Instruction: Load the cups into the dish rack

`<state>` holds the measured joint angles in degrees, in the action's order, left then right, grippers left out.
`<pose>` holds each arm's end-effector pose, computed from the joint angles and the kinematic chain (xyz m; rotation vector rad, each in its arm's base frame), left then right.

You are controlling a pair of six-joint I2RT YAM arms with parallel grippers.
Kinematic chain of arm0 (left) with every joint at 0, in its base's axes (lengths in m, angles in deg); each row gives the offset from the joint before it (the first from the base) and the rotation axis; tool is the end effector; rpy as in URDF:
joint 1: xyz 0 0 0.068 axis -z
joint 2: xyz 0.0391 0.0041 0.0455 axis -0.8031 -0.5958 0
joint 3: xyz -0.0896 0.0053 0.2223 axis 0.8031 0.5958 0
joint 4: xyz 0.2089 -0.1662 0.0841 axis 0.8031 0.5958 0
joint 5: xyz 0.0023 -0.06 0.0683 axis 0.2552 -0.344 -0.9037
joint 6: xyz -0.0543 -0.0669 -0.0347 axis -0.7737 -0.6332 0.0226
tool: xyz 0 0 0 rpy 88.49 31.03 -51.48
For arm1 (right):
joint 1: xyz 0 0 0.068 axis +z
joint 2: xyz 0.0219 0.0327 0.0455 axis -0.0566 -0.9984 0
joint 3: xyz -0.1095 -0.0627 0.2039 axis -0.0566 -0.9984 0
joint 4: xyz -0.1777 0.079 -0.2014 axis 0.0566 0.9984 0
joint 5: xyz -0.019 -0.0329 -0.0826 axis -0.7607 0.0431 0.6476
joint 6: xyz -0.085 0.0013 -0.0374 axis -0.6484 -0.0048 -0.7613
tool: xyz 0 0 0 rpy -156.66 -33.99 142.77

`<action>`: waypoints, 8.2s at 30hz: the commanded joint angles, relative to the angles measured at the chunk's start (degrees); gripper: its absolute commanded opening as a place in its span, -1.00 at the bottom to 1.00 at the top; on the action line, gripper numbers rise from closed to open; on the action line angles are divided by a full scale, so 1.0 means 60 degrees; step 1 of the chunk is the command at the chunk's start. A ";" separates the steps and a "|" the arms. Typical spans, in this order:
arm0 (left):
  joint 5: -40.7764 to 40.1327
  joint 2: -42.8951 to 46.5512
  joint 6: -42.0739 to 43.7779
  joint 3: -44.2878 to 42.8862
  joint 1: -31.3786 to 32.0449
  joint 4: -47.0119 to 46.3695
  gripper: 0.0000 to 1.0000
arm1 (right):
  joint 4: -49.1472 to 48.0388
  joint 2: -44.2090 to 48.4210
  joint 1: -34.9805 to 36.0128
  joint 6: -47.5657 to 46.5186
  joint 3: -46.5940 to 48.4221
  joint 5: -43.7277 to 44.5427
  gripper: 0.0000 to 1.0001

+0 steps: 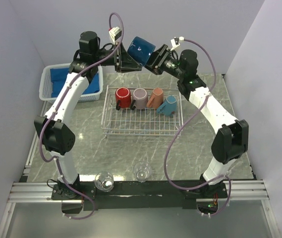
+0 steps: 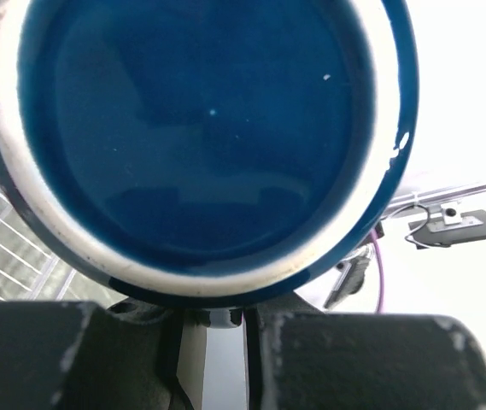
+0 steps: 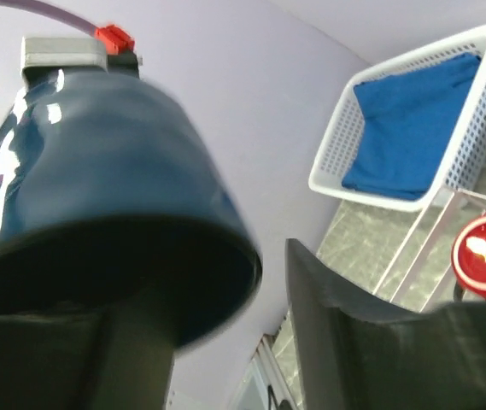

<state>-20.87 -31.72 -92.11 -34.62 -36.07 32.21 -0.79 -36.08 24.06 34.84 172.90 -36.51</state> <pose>0.4056 -0.2070 0.4225 0.3714 1.9626 -1.8557 0.4200 0.2098 0.3810 0.0477 1.6866 1.5673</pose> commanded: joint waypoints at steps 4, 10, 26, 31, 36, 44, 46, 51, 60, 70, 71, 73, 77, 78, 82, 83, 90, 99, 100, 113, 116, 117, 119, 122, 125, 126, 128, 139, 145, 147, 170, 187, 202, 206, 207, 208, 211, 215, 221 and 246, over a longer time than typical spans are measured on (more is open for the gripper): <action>-0.0192 0.0182 0.0957 -0.0946 -0.0901 -0.0526 -0.98 | 0.2105 0.1649 -0.0496 -0.1285 -0.0690 -0.0639 0.32; -0.1606 -0.0080 0.4472 -0.1939 -0.0947 0.3068 -0.98 | 0.3353 0.3786 -0.1271 -0.1844 -0.1934 -0.0465 0.32; -0.6432 -0.0257 1.2660 -0.0903 0.1674 0.6813 -0.98 | 0.5902 0.7217 -0.3030 -0.2620 -0.3107 0.0693 0.36; -0.6827 -0.0506 1.3335 -0.0610 0.2115 0.6711 -0.98 | 0.5990 0.7392 -0.3133 -0.2678 -0.3327 0.0635 0.34; -0.6741 -0.0740 1.4036 -0.0492 0.2628 0.7047 -0.98 | 0.6224 0.7539 -0.3177 -0.2810 -0.3547 0.0678 0.31; -0.6769 -0.1048 1.4946 0.0299 0.3330 0.6741 -0.98 | 0.6225 0.7613 -0.3294 -0.2811 -0.3914 0.0605 0.27; -0.6887 -0.1136 1.5078 0.0459 0.3448 0.6594 -0.98 | 0.6254 0.7598 -0.3294 -0.2840 -0.3885 0.0591 0.26; -0.6755 -0.1458 1.5049 0.0548 0.3653 0.6315 -0.98 | 0.6619 0.7598 -0.3396 -0.3059 -0.3665 0.0605 0.26; -0.6711 -0.2293 1.4903 0.0139 0.4049 0.6183 -0.98 | 0.6840 0.7949 -0.3426 -0.3118 -0.3781 0.0635 0.26; -0.6463 -0.2894 1.4727 0.0108 0.4342 0.5642 -0.98 | 0.6913 0.8228 -0.3675 -0.3162 -0.4264 0.0678 0.26; -0.6419 -0.2967 1.4727 0.0123 0.4357 0.5598 -0.98 | 0.6928 0.8228 -0.3689 -0.3148 -0.4294 0.0679 0.26; -0.6403 -0.2997 1.4727 0.0225 0.4371 0.5349 -0.98 | 0.6943 0.8257 -0.3704 -0.3147 -0.4323 0.0679 0.26; -0.6184 -0.3128 1.4595 0.0416 0.4386 0.4953 -0.98 | 0.7016 0.8243 -0.3704 -0.3147 -0.4338 0.0679 0.26; -0.6111 -0.3129 1.4523 0.0460 0.4386 0.4866 -0.98 | 0.7045 0.8213 -0.3704 -0.3147 -0.4338 0.0693 0.26; -0.6023 -0.3143 1.4595 0.0825 0.4386 0.4879 -0.96 | 0.7075 0.8184 -0.3704 -0.3162 -0.4324 0.0693 0.26; -0.5979 -0.3114 1.4711 0.0899 0.4386 0.4894 -0.94 | 0.7089 0.8169 -0.3704 -0.3148 -0.4309 0.0693 0.26; -0.5788 -0.3012 1.4858 0.1529 0.4357 0.5026 -0.57 | 0.7074 0.8096 -0.3719 -0.3118 -0.4280 0.0708 0.26; -0.6081 -0.2704 1.4756 0.1224 0.3889 0.5333 0.69 | 0.7060 0.8008 -0.3763 -0.3103 -0.4221 0.0737 0.27; -0.6096 -0.2675 1.4756 0.1150 0.3845 0.5406 0.70 | 0.7045 0.7994 -0.3763 -0.3103 -0.4236 0.0737 0.27; -0.5160 -0.1709 1.4903 -0.2423 0.2206 0.8142 0.79 | 1.1538 0.6062 -0.1044 -0.6164 -0.2420 0.3057 0.30; -0.4823 -0.1067 1.4408 -0.2879 0.1678 0.8191 0.80 | 1.3032 0.5168 0.1023 -0.6326 -0.2229 0.3870 0.34; -0.4343 -0.0831 1.4173 -0.2676 0.1488 0.8074 0.80 | 1.3152 0.4818 0.1303 -0.6312 -0.2302 0.3930 0.35; -0.3915 -0.0259 1.3397 -0.2136 0.0887 0.7811 0.81 | 1.3197 0.4567 0.2048 -0.6268 -0.2375 0.4164 0.37; -0.3081 0.0458 1.2240 -0.0822 0.0081 0.7196 0.80 | 1.3169 0.4245 0.2519 -0.6224 -0.2522 0.3989 0.38; -0.2639 0.1337 1.1578 0.0877 -0.0491 0.6360 0.79 | 1.3211 0.3981 0.2945 -0.6267 -0.2508 0.3886 0.38; -0.2726 0.1542 1.1534 0.1248 -0.0521 0.5953 0.79 | 1.3241 0.3922 0.2961 -0.6297 -0.2478 0.3770 0.39; -0.3150 0.2099 1.1358 0.2139 -0.0550 0.5570 0.79 | 1.3285 0.3747 0.2976 -0.6574 -0.2434 0.3638 0.39; -0.3371 0.3123 0.9820 0.3418 -0.1019 0.4206 0.77 | 1.3506 0.2413 0.5009 -0.6985 -0.1716 0.4765 0.30; -0.3986 0.3682 1.0010 0.3741 -0.1282 0.4630 0.77 | 1.2862 0.2631 0.5656 -0.6854 -0.2579 0.4839 0.30; -0.4146 0.3843 0.9981 0.3873 -0.1399 0.4558 0.78 | 1.2554 0.2807 0.5846 -0.6737 -0.3048 0.4853 0.30; -0.4763 0.5251 1.0083 0.5309 -0.1415 0.4835 0.78 | 1.0078 0.2896 0.7121 -0.5769 -0.5202 0.4985 0.27; -0.4383 0.4270 0.9878 0.3655 -0.1400 0.5143 0.79 | 1.0584 0.2191 0.6698 -0.6998 -0.4242 0.5672 -1.00; 0.0243 0.1560 0.5272 -0.0300 -0.1415 0.2978 0.93 | 0.8092 0.4112 0.0648 -0.4575 0.0014 -0.0490 -1.00; 0.2090 0.1382 0.1919 0.0337 -0.1459 -0.0004 0.93 | 0.5000 0.3645 0.0091 -0.2668 -0.0778 -0.2058 -1.00; 0.2542 0.1470 0.0865 0.0778 -0.1473 -0.1420 0.93 | 0.4052 0.3483 0.0075 -0.2040 -0.0866 -0.2452 -1.00; 0.2663 0.1616 -0.1306 0.1232 -0.1473 -0.4218 0.93 | 0.3723 0.3322 0.0075 -0.1817 -0.0867 -0.2572 -1.00; 0.2927 0.1458 -0.3417 0.1984 -0.1444 -0.6908 0.93 | 0.2638 0.2663 0.0075 -0.1142 -0.0764 -0.2865 -1.00; 0.3147 0.1354 -0.3336 0.1851 -0.1459 -0.6752 0.93 | 0.1496 0.1610 0.0046 -0.0337 -0.0399 -0.3290 -1.00; 0.2987 0.1222 -0.1520 0.1852 -0.1444 -0.4995 0.93 | 0.0322 0.0627 0.0046 0.0719 0.0231 -0.3818 -1.00; 0.1258 0.0973 0.2319 0.1412 -0.0317 -0.1156 0.93 | -0.0630 -0.0415 0.0426 0.1628 0.0759 -0.4053 -1.00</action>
<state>-12.94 -26.83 -75.65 -27.26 -39.15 30.92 0.83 -37.66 25.53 42.29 173.29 -59.55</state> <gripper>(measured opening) 0.966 0.212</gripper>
